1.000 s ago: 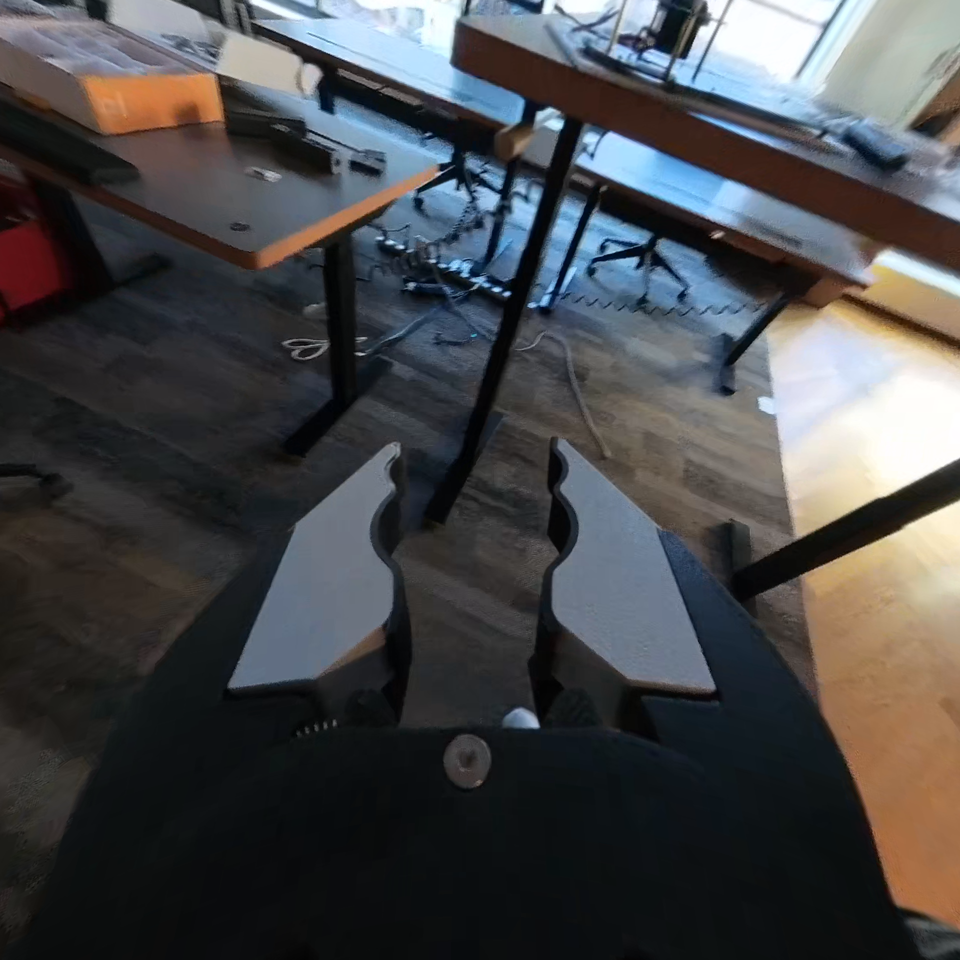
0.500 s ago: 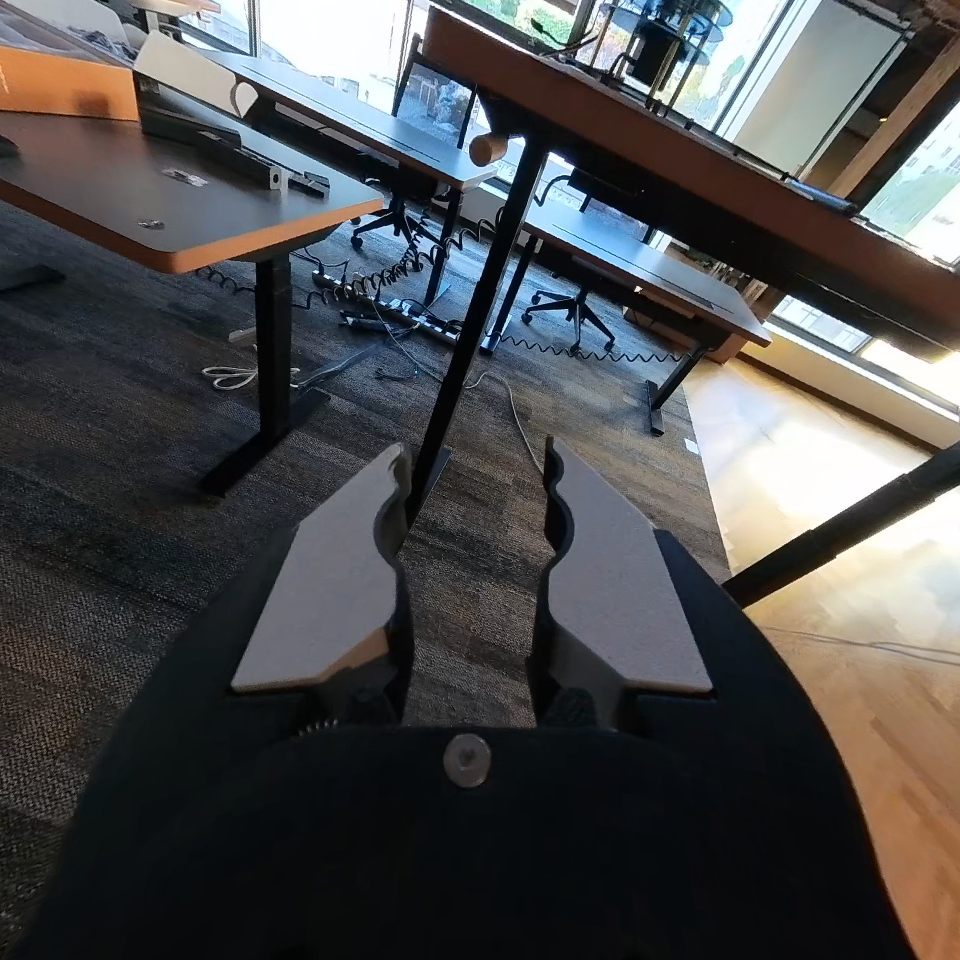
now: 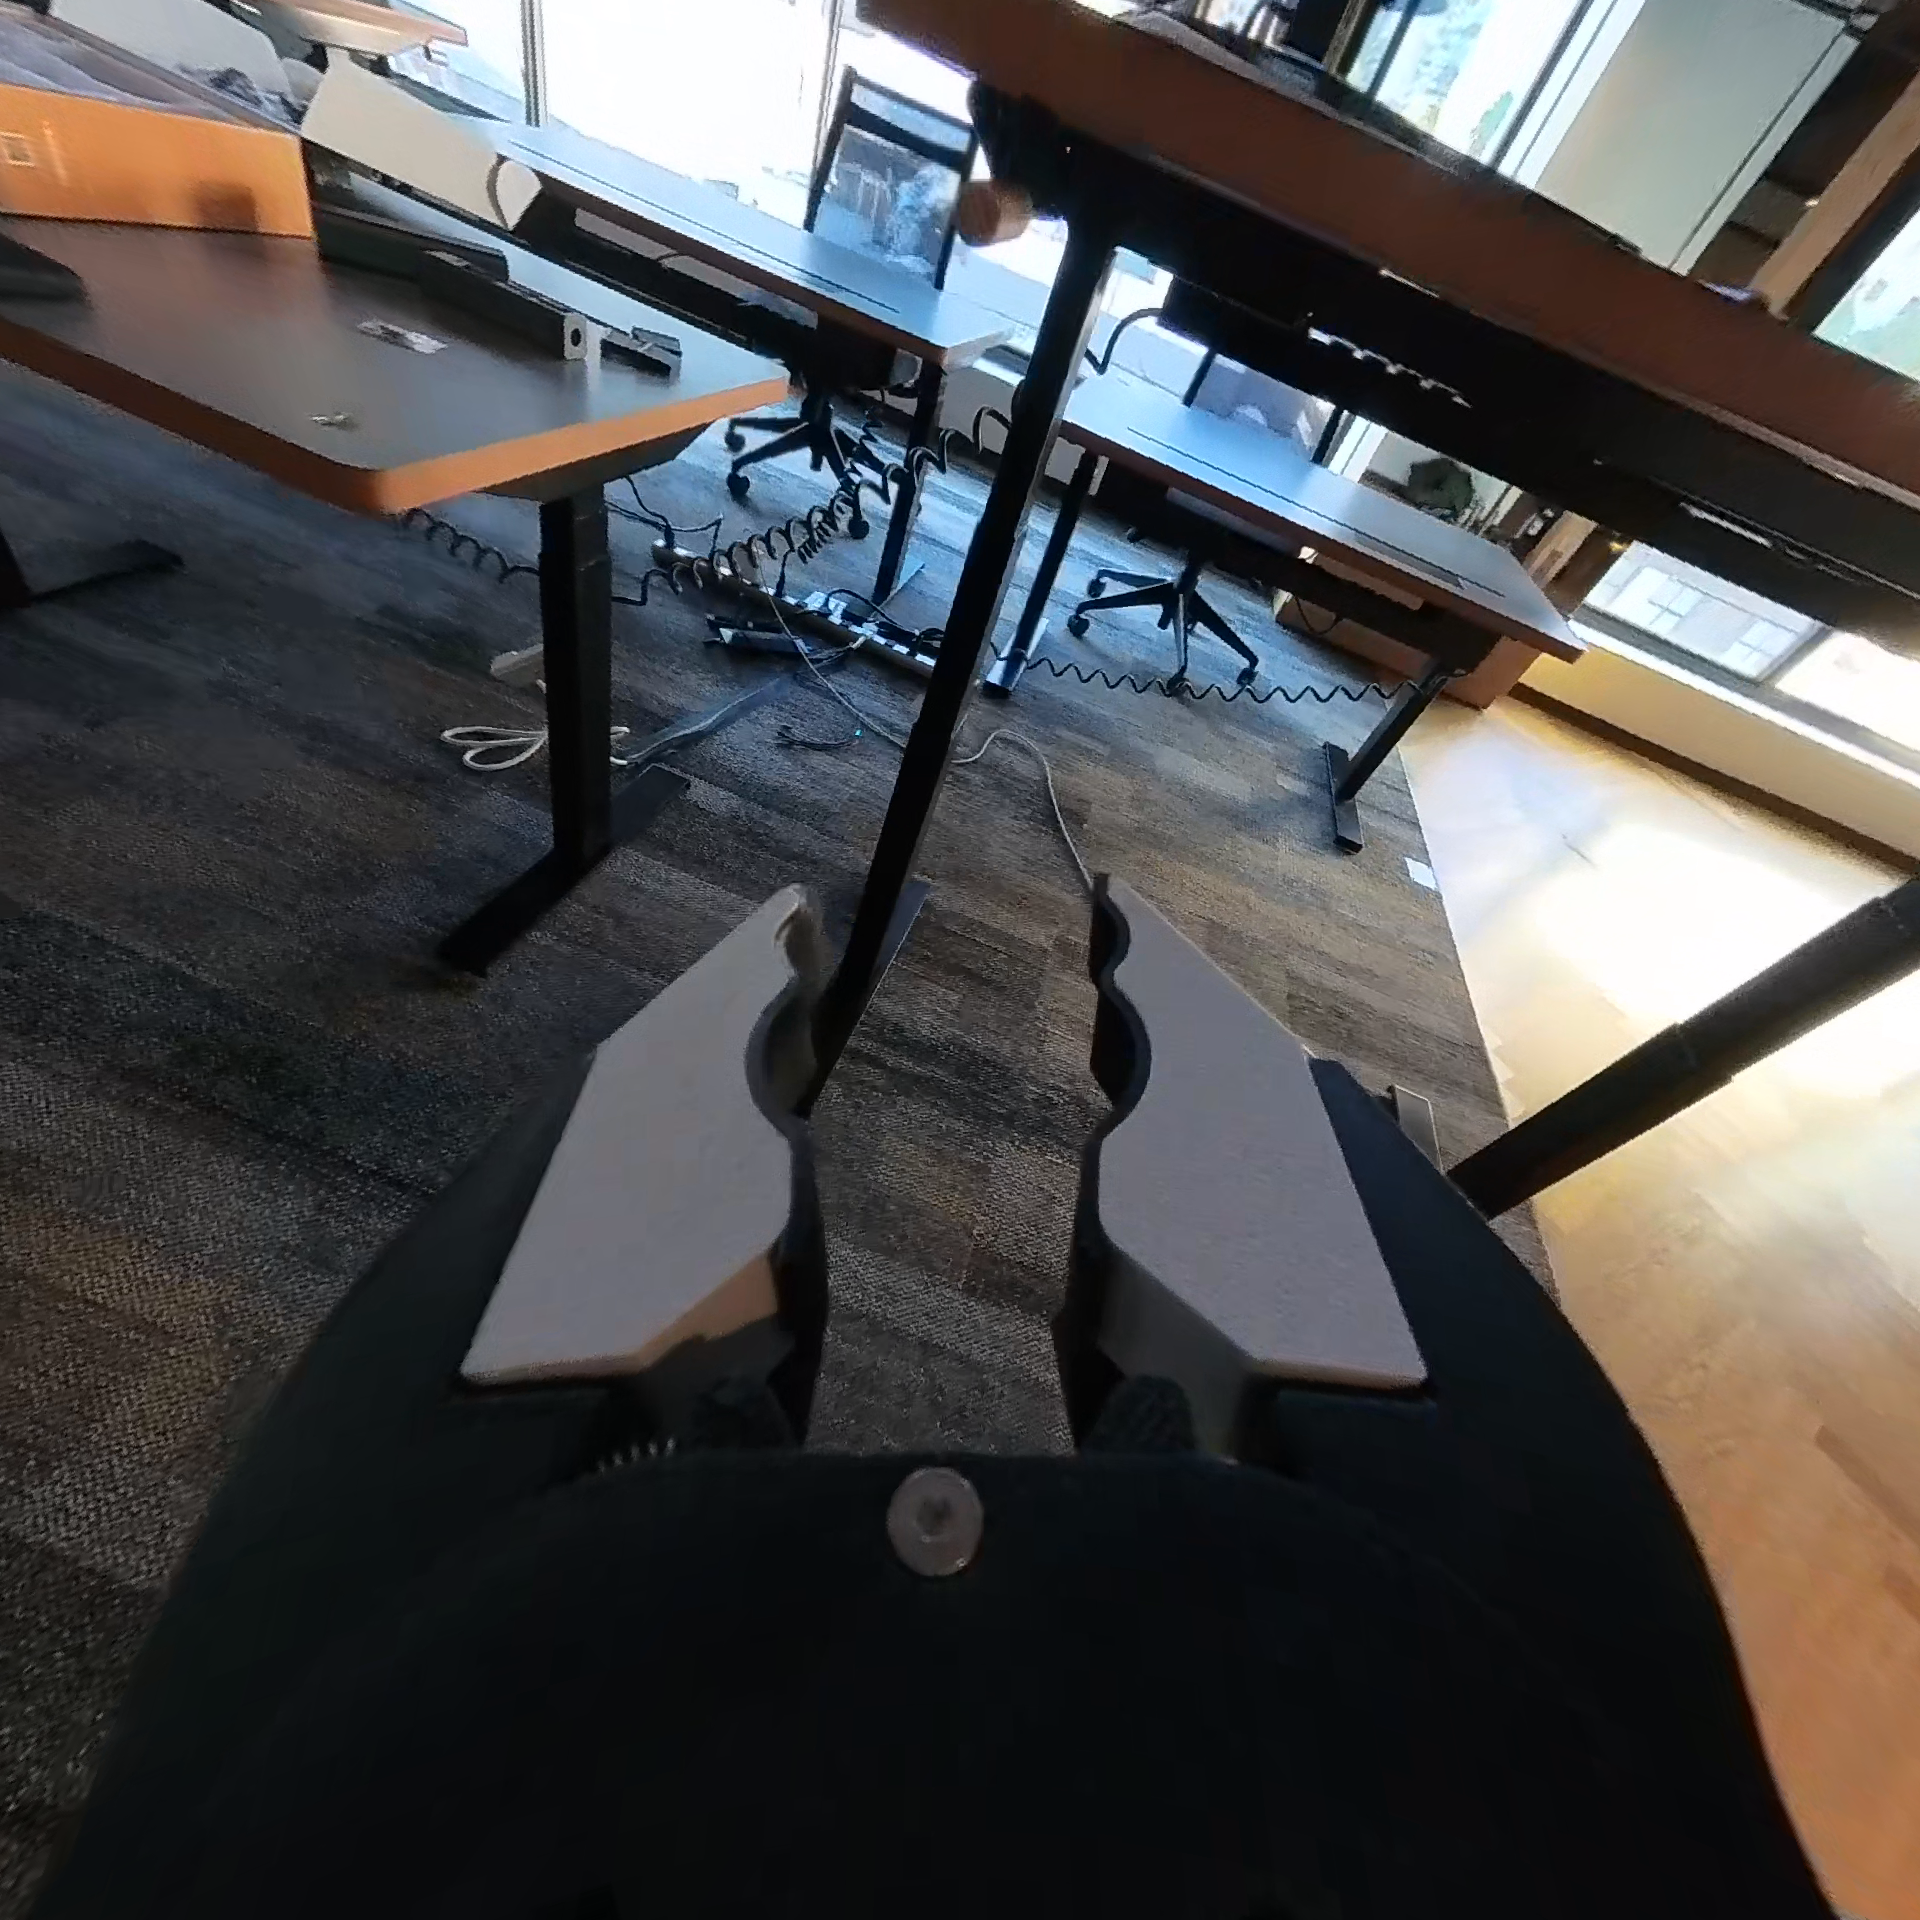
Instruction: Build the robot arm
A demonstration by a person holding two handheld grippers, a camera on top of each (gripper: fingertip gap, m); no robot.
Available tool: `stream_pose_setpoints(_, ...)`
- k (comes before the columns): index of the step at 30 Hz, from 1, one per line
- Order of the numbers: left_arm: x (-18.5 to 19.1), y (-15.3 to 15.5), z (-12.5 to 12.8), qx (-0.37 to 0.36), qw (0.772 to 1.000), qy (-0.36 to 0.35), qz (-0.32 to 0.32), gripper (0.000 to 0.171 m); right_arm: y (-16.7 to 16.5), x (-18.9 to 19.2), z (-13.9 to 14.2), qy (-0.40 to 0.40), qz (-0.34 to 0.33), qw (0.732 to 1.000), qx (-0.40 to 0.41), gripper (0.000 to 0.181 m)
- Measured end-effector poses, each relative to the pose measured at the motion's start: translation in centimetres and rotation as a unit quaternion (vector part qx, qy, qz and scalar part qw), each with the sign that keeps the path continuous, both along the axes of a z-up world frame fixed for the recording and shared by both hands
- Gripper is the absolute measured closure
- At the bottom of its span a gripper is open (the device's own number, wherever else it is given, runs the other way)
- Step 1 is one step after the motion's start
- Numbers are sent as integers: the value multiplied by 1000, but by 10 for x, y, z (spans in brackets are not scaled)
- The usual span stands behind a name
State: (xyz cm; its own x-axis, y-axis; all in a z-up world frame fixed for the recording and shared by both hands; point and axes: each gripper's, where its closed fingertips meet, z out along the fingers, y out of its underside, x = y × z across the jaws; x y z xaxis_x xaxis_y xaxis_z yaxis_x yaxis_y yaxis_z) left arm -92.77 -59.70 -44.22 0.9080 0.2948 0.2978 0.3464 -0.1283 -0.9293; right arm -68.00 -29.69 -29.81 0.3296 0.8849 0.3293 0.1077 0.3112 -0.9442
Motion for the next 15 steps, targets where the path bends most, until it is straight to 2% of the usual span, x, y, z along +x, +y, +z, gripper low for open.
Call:
stream_pose_setpoints(2, 8, -16, 5, -5, 1000, 6, 10, 121, -14, 8, -1, -15, 1, 1000, -13, 145)
stream_pose_setpoints(4, 19, -36, 25, -12, 999, 20, 22, 121, -26, 31, 10, -21, -12, 999, -23, 145)
stream_pose_setpoints(7, 43, -62, 84, -20, 999, 34, 26, 120, -32, 88, 46, -17, -48, 997, -63, 144)
stream_pose_setpoints(10, 66, -86, 150, -57, 996, 65, 33, 117, -18, 160, 91, -17, -108, 989, -96, 141)
stream_pose_setpoints(12, 92, -89, 190, -59, 996, 69, 17, 115, -4, 207, 123, -14, -140, 984, -104, 140)
stream_pose_setpoints(15, 131, -83, 227, -84, 992, 90, 1, 113, 24, 277, 158, -19, -184, 977, -105, 139)
